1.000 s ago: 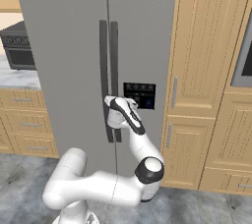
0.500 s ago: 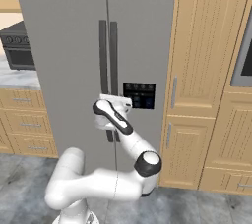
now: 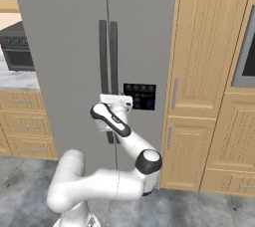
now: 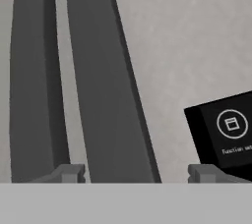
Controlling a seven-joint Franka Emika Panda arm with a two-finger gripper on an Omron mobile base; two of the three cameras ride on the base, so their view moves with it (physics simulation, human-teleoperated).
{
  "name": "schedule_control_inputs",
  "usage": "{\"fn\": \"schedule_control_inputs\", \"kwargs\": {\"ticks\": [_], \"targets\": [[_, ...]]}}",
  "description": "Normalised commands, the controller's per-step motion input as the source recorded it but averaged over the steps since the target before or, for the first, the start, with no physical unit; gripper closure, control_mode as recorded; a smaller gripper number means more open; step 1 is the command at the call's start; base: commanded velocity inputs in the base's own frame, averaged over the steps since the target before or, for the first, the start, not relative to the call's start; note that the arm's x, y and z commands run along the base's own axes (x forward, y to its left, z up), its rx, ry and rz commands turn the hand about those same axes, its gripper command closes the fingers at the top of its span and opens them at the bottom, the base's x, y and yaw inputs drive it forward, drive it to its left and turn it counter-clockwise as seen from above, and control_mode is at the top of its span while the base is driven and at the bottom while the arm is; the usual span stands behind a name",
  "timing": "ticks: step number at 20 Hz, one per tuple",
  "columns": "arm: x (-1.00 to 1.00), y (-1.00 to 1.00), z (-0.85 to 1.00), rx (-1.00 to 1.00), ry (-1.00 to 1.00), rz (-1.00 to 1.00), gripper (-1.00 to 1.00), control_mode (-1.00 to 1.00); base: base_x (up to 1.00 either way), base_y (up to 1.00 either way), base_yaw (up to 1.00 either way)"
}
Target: There's a chicken drumstick in the fridge that needs to be moved to the freezer for freezing. Pick up the chicken drumstick from the fridge, place it on any shelf in the freezer, and close the fridge and freezer doors when done.
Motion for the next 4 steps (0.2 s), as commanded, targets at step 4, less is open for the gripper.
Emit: {"fn": "schedule_control_inputs", "kwargs": {"ticks": [4], "targets": [[-0.03, 1.00, -0.02, -0.20, -0.05, -0.33, -1.00, -1.00, 0.00, 0.00, 0.00]]}}
